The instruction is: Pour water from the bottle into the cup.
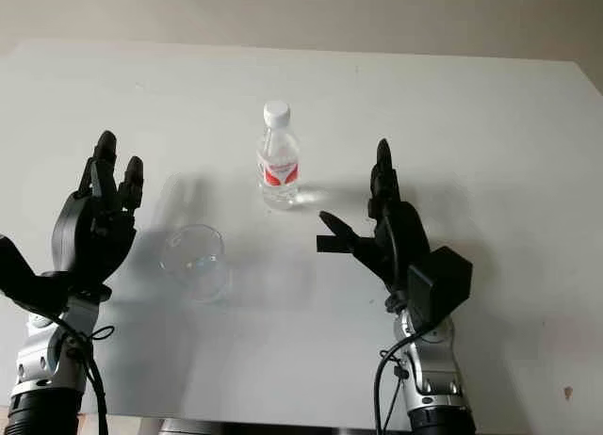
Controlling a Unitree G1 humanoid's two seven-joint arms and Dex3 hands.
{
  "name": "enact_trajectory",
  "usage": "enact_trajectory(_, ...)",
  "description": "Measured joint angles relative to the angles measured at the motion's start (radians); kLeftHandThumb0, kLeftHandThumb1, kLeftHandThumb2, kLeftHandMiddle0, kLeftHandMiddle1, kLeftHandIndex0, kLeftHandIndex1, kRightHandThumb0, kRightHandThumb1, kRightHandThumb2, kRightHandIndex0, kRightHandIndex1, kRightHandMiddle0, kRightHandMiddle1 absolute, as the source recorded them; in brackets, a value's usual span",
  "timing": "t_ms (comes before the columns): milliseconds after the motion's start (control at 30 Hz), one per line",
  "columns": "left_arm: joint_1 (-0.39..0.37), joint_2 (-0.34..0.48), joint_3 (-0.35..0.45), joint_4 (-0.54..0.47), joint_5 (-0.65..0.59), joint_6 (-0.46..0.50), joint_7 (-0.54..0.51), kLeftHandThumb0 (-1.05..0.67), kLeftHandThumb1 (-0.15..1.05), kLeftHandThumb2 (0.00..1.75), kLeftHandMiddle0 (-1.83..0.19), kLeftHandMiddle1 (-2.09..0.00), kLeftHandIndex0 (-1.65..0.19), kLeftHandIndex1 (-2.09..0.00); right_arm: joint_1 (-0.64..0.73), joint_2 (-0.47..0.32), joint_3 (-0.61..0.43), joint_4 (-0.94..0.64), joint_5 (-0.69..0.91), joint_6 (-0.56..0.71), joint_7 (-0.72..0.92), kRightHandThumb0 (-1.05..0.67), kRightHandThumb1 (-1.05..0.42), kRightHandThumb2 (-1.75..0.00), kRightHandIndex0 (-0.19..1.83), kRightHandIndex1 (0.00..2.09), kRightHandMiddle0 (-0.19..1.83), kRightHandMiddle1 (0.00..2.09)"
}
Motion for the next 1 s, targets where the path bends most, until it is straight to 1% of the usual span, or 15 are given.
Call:
enact_trajectory(300, 0.003, 0.0, -0.001, 0.0, 0.002, 0.0, 0.001, -0.81, 1.05, 0.59, 0.15, -0.05, 0.17, -0.05, 0.001, 0.0, 0.0, 0.008, -0.001, 0.002, 0.01, -0.9, -0.95, -0.05, -0.19, 0.0, -0.19, 0.0)
enact_trajectory(433, 0.003, 0.0, 0.0, 0.001, 0.002, -0.002, 0.001, -0.81, 1.05, 0.58, 0.16, -0.05, 0.18, -0.05, -0.026, -0.005, 0.003, 0.028, -0.014, 0.006, 0.018, -0.92, -0.94, -0.05, -0.19, 0.0, -0.19, 0.0)
enact_trajectory(567, 0.002, -0.001, -0.001, 0.004, 0.002, -0.005, 0.001, -0.82, 1.05, 0.58, 0.17, -0.05, 0.19, -0.05, -0.121, -0.012, 0.014, 0.104, -0.038, -0.017, 0.033, -0.93, -0.93, -0.05, -0.19, 0.0, -0.19, 0.0)
enact_trajectory(867, -0.002, 0.001, 0.001, 0.019, 0.003, -0.007, 0.002, -0.83, 1.05, 0.56, 0.13, -0.06, 0.16, -0.06, -0.417, -0.017, 0.059, 0.292, -0.123, -0.036, 0.024, -1.0, -0.92, -0.05, -0.19, 0.0, -0.19, 0.0)
enact_trajectory(1000, -0.002, 0.001, 0.001, 0.019, 0.004, -0.007, 0.008, -0.82, 1.05, 0.56, 0.13, -0.06, 0.16, -0.06, -0.498, -0.012, 0.069, 0.382, -0.133, -0.046, 0.016, -1.0, -0.92, -0.05, -0.19, 0.0, -0.19, 0.0)
